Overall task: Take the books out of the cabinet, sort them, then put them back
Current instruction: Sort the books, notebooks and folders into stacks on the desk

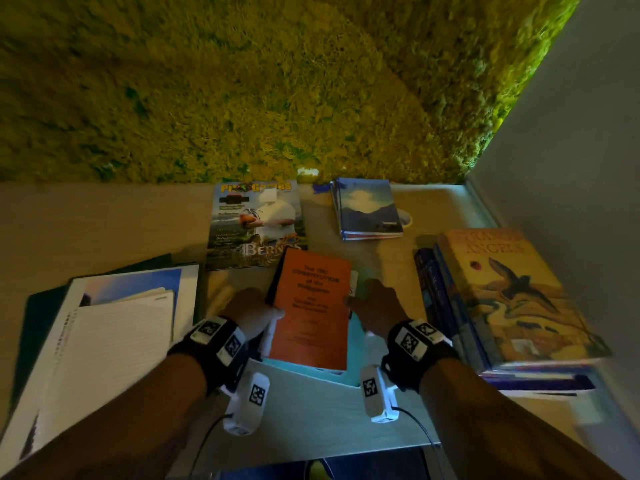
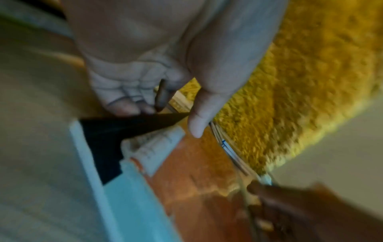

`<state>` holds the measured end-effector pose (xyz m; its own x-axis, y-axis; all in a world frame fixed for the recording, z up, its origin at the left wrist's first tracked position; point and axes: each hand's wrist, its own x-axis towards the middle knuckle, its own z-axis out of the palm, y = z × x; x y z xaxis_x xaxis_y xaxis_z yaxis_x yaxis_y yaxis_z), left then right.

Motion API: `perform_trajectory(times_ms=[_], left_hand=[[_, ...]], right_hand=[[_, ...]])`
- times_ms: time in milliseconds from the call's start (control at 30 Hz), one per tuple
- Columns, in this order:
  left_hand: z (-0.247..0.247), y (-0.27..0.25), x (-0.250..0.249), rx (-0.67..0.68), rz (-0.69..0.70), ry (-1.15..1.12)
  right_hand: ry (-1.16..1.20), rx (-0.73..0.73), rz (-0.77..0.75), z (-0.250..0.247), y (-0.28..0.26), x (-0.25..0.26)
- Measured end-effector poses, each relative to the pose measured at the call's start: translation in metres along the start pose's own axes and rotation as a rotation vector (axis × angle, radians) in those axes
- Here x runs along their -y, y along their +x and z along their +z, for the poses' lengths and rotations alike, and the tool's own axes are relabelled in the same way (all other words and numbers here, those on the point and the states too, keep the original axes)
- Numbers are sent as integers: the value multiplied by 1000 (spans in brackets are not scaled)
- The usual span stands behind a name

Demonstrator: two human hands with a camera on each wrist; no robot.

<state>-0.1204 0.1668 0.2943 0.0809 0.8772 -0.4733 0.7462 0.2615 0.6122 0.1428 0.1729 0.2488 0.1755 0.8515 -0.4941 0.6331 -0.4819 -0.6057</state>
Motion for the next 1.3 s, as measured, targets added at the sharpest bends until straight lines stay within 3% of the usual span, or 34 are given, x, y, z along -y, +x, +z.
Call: perform_trajectory(times_ms=[200,333,433,533,633,733,800,900,1033,1133,1200,1300], left_hand=[[-5,-4,4,37,29,-482],[-37,6,7,-30,56,-675],[-60,29,18,-29,122,-819],[-86,44,9,-133,54,-895],[-107,62,1,-237,-58,-740],[-129,82,-7,-254,-67,-633],[-140,97,-7,-264,-125,-615],[-143,111,-2,-269,-178,-525],[-131,119,-5,-138,-212,-548],[-119,124,-11,-113,-212,-514],[-120,125,-9,-100,-171,-626],[-117,146,26,-87,-115,-625]], right_hand=[[321,-33,21,-7,-24,27],[622,74,39,-4,-25,47],[596,224,9,4,-23,73],[591,286,-30,15,-8,105],[542,245,-77,17,17,140],[428,206,-119,19,48,166],[207,111,-192,25,69,170],[-142,15,-260,51,132,137],[-393,-9,-304,50,98,138],[-424,-14,-312,44,98,141],[-430,-15,-329,43,98,142],[-399,26,-373,40,98,138]])
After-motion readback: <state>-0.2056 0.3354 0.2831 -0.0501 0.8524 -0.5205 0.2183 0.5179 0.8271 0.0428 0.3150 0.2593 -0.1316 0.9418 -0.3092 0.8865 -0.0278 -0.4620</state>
